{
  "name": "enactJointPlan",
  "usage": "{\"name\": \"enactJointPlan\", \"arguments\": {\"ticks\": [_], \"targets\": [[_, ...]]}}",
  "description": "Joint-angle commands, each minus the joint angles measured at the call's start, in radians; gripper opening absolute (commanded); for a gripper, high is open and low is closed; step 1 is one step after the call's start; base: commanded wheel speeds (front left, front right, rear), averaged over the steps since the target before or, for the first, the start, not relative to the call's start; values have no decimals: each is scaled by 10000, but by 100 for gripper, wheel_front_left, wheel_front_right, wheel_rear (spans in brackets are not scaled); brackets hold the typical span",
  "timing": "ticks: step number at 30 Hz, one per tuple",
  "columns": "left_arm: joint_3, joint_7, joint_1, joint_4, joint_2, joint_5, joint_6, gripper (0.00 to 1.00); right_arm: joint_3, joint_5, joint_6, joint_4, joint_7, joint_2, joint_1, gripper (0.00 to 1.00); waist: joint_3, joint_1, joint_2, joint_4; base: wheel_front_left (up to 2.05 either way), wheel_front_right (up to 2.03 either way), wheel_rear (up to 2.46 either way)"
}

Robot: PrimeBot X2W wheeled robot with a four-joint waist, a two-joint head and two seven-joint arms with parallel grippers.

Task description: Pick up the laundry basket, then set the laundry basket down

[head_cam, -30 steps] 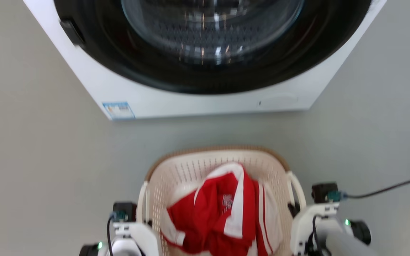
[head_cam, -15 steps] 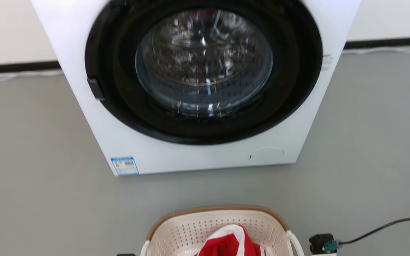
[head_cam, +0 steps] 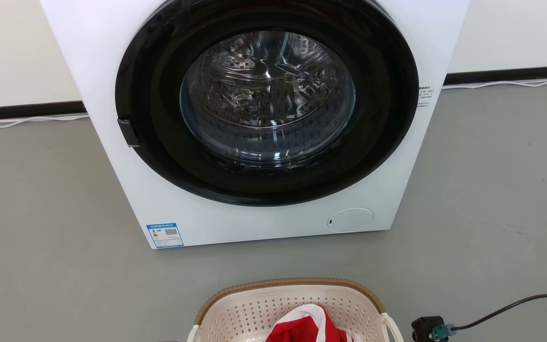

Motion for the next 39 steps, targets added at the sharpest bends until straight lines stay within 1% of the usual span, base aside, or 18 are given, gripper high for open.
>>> {"name": "enactJointPlan", "arguments": {"ticks": [1,39], "targets": [[210,-140,-190,-34,371,-12,137,0,216,48,75,-55,-190,-91,-121,0,-11,0,0,-6,0,0,0],[-316,-239,-364,40,371,-556,183,0,1132,947,75,115,-470,-91,-470,0,325,0,0,-21,0,0,0]]}}
